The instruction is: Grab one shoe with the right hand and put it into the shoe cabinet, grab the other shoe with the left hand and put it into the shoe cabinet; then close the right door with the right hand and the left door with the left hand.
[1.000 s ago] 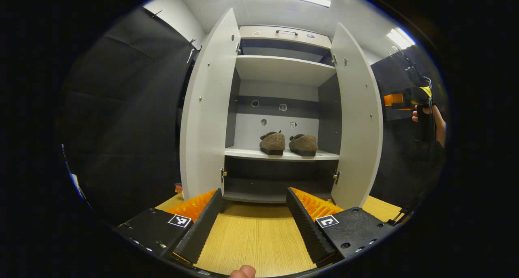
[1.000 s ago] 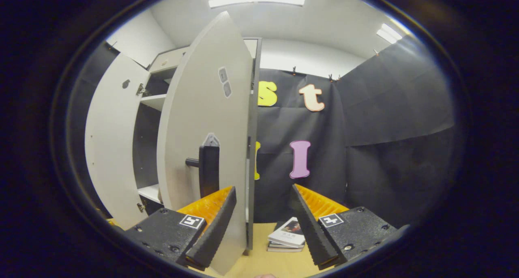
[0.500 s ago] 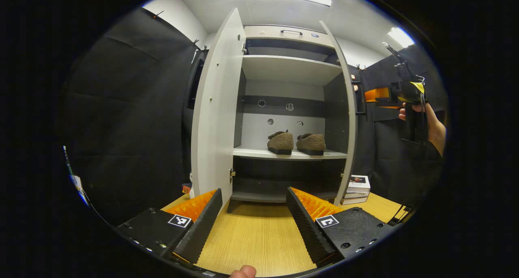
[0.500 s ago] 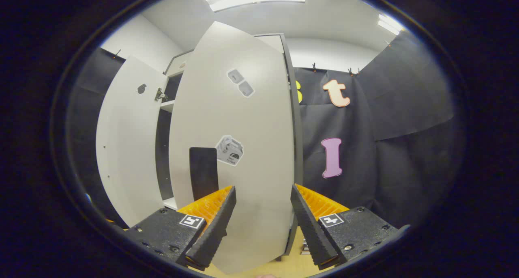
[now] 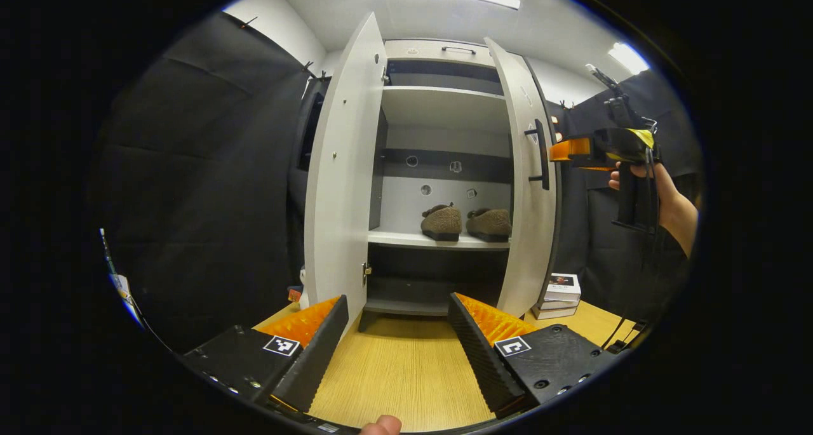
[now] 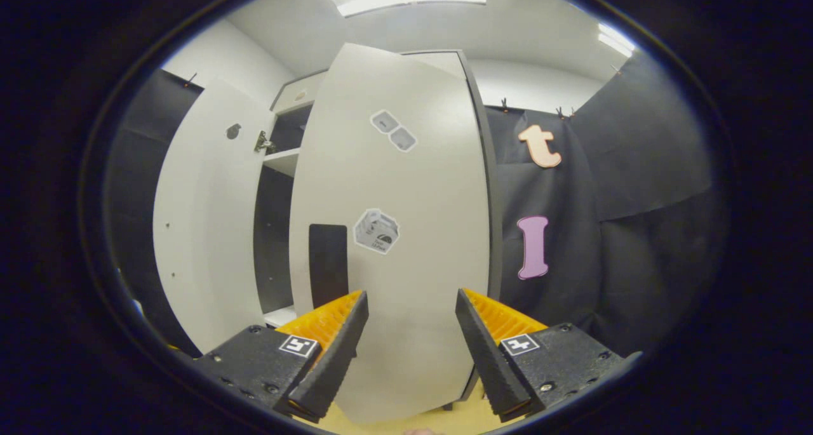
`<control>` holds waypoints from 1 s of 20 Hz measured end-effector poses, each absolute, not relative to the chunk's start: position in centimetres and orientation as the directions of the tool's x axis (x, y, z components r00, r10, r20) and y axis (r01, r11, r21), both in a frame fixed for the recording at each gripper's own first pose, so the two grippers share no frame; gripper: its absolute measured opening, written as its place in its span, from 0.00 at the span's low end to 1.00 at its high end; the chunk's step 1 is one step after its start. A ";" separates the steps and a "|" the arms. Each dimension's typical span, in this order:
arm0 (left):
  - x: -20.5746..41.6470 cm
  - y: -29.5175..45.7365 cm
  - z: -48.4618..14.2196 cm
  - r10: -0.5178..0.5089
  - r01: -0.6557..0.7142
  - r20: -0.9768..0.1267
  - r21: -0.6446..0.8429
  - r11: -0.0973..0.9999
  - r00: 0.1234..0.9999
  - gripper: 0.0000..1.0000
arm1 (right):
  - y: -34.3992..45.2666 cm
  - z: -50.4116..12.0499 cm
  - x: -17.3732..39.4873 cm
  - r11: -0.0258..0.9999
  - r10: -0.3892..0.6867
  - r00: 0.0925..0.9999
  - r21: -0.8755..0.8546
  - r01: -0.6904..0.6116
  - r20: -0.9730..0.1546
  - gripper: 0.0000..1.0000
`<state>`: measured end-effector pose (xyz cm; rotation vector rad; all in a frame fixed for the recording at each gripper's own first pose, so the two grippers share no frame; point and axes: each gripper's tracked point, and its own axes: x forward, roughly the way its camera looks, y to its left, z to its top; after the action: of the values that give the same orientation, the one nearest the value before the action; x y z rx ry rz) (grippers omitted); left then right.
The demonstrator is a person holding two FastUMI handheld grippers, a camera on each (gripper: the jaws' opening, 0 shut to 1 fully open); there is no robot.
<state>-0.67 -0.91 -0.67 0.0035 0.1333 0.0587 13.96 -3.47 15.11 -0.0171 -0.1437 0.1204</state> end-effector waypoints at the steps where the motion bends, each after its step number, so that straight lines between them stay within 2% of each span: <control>1: -0.7 -0.8 -0.5 0.062 -0.061 -0.129 0.010 0.998 0.990 0.95 | -3.5 14.9 12.9 0.993 0.114 0.982 -0.025 -0.111 0.152 0.90; 6: -0.5 -0.3 -0.1 0.065 -0.066 -0.125 -0.005 0.998 0.990 0.95 | -3.5 10.3 8.1 0.996 0.063 0.985 -0.067 -0.052 0.163 0.90; 9: -0.2 -0.6 0.6 0.059 -0.061 -0.117 -0.014 0.998 0.991 0.95 | -2.2 4.9 6.2 0.996 0.064 0.993 -0.069 -0.057 0.101 0.90; 14: 0.2 -1.4 1.4 0.027 -0.032 -0.106 -0.043 0.999 0.994 0.95 | -0.8 -3.4 3.8 0.998 0.051 0.999 0.038 -0.051 -0.008 0.91; 17: -0.2 -0.9 1.6 0.050 -0.058 -0.107 -0.073 0.996 0.993 0.96 | -1.1 -6.3 2.8 0.998 0.020 0.999 0.055 -0.017 -0.045 0.89; 20: -0.3 1.4 3.8 0.103 -0.110 -0.072 -0.109 0.988 0.992 0.95 | -1.3 -8.1 2.2 0.998 0.010 0.996 0.060 -0.005 -0.091 0.91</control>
<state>-0.31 1.41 3.76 -0.1129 0.0666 0.1068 2.18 -1.25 -8.10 0.0596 0.0911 0.0077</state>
